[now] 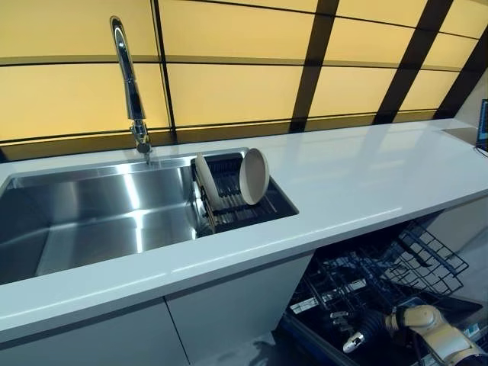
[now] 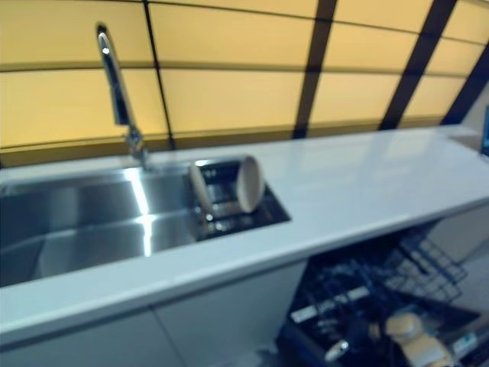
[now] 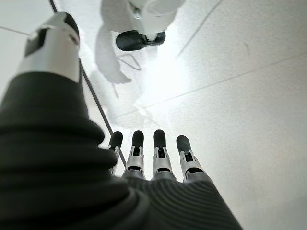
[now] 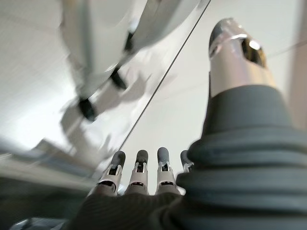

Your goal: Take plates into dishwasher

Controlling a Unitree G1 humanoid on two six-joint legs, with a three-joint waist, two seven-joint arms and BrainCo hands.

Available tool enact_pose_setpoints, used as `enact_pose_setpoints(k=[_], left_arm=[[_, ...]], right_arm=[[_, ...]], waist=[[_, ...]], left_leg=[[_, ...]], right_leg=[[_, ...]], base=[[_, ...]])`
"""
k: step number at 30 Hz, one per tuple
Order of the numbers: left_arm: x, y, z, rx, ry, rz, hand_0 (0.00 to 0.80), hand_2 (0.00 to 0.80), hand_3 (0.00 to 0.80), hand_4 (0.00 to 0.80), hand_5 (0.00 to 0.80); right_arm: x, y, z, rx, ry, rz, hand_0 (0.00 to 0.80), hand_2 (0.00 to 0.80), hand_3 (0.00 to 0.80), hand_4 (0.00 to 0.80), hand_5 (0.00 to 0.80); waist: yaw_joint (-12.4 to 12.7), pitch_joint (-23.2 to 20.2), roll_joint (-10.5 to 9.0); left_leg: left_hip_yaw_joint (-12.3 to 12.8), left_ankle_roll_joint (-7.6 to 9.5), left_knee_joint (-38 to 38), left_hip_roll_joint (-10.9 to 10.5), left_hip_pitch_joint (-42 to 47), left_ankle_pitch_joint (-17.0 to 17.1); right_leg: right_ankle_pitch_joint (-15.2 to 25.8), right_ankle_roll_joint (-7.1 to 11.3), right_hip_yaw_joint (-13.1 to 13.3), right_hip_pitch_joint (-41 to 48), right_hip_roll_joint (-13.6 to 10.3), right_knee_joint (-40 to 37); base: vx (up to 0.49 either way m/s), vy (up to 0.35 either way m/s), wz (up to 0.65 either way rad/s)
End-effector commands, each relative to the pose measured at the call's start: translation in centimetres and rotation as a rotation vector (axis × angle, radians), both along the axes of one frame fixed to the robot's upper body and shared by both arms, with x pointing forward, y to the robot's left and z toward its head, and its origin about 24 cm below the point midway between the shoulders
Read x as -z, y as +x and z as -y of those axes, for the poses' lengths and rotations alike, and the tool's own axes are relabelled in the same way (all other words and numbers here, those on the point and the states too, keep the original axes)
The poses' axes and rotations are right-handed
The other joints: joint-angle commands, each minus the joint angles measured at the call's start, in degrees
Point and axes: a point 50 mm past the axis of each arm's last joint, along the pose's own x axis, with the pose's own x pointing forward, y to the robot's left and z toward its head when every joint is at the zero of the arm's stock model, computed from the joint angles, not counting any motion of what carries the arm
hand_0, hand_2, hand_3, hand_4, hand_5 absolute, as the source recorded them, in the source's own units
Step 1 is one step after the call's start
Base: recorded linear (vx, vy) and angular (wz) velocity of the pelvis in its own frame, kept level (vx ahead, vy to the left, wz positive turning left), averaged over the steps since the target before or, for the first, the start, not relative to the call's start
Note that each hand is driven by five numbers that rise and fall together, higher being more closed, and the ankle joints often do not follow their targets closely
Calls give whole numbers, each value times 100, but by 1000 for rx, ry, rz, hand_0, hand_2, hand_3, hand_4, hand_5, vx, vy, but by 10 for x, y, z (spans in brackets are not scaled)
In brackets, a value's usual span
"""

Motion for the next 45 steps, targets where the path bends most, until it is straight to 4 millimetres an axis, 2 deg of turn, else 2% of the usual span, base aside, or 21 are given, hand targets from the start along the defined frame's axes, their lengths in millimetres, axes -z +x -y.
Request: enact_pose_setpoints(k=[1,2,4,7,8,10,11,14,19,23,26,33,35,39,43,44,45], left_arm=[[-4,-5,-10,-20,16,-13,0,0,0,0,0],[-4,-5,-10,-19,14,-15,0,0,0,0,0],[-3,-9,-9,-12,10,-23,0,0,0,0,0],[-2,-11,-6,-9,8,-22,0,0,0,0,0],[-1,-12,-4,-10,5,-21,0,0,0,0,0],[0,-12,-3,-9,3,-20,0,0,0,0,0],[1,-13,0,-8,2,-22,0,0,0,0,0],[2,-13,2,-9,1,-20,0,0,0,0,0],[2,-16,2,-8,-4,-35,0,0,0,0,0],[3,-17,3,0,-5,-44,0,0,0,0,0],[4,-19,6,3,-11,-54,0,0,0,0,0],[6,-17,11,14,-17,-57,0,0,0,0,0],[7,-17,12,15,-18,-57,0,0,0,0,0],[8,-14,15,22,-24,-59,0,0,0,0,0],[9,-9,18,31,-32,-64,0,0,0,0,0],[9,-9,20,35,-35,-68,0,0,0,0,0],[10,-10,21,38,-38,-69,0,0,0,0,0]], right_arm=[[-56,35,-21,-76,309,122,0,0,0,0,0],[-59,36,-22,-75,326,131,0,0,0,0,0],[-82,46,-26,-42,440,214,0,0,0,0,0],[-102,57,-24,39,523,323,0,0,0,0,0],[-114,62,-19,103,562,402,0,0,0,0,0],[-120,65,-15,157,586,448,0,0,0,0,0],[-130,71,-1,262,602,524,0,0,0,0,0],[-137,74,6,319,621,571,0,0,0,0,0],[-179,81,26,408,705,699,0,0,0,0,0],[-200,87,35,483,728,757,0,0,0,0,0],[-215,94,48,608,703,813,0,0,0,0,0],[-228,104,63,810,535,928,0,0,0,0,0],[-230,105,64,827,517,946,0,0,0,0,0],[-240,115,58,882,361,1022,0,0,0,0,0],[-256,122,54,924,57,1185,0,0,0,0,0],[-268,122,57,951,-117,1311,0,0,0,0,0],[-276,121,57,948,-185,1366,0,0,0,0,0]], waist=[[218,-42,-229],[221,-50,-229],[232,-93,-228],[231,-123,-226],[219,-141,-217],[215,-146,-207],[196,-168,-200],[195,-165,-195],[205,-213,-197],[238,-239,-199],[270,-267,-186],[320,-272,-169],[331,-269,-167],[393,-251,-162],[482,-223,-168],[523,-209,-173],[545,-204,-173]], left_leg=[[221,-39,-212,-135,221,-31],[220,-40,-213,-133,228,-37],[211,-39,-227,-123,267,-60],[208,-32,-226,-127,306,-94],[210,-28,-226,-123,335,-118],[207,-24,-228,-119,351,-134],[196,-13,-233,-120,378,-168],[200,-10,-232,-116,399,-185],[193,-10,-232,-132,451,-225],[181,-21,-234,-139,467,-235],[178,-30,-237,-150,481,-233],[145,-37,-238,-176,481,-226],[143,-41,-238,-177,478,-221],[106,-60,-238,-188,456,-192],[57,-68,-238,-201,424,-152],[33,-68,-238,-207,411,-142],[19,-71,-238,-210,401,-134]], right_leg=[[444,739,443,479,-672,-412],[439,739,444,487,-671,-416],[427,743,443,529,-667,-437],[409,746,443,572,-667,-445],[394,746,455,598,-667,-451],[384,747,460,613,-666,-453],[372,749,464,642,-663,-471],[366,747,459,668,-662,-486],[334,726,429,759,-652,-550],[309,709,408,796,-641,-564],[286,693,374,829,-643,-578],[264,664,330,861,-628,-595],[261,659,318,867,-630,-598],[250,643,263,890,-637,-612],[256,643,206,906,-657,-623],[261,650,185,908,-667,-626],[264,656,176,909,-670,-631]], base=[[41,-14,7],[52,-13,3],[49,-8,9],[51,-1,15],[55,5,10],[41,1,11],[36,-4,7],[24,1,-1],[40,7,-4],[38,4,-3],[51,25,0],[28,13,1],[0,0,0],[23,25,1],[6,31,5],[-5,23,5],[-5,20,5]])
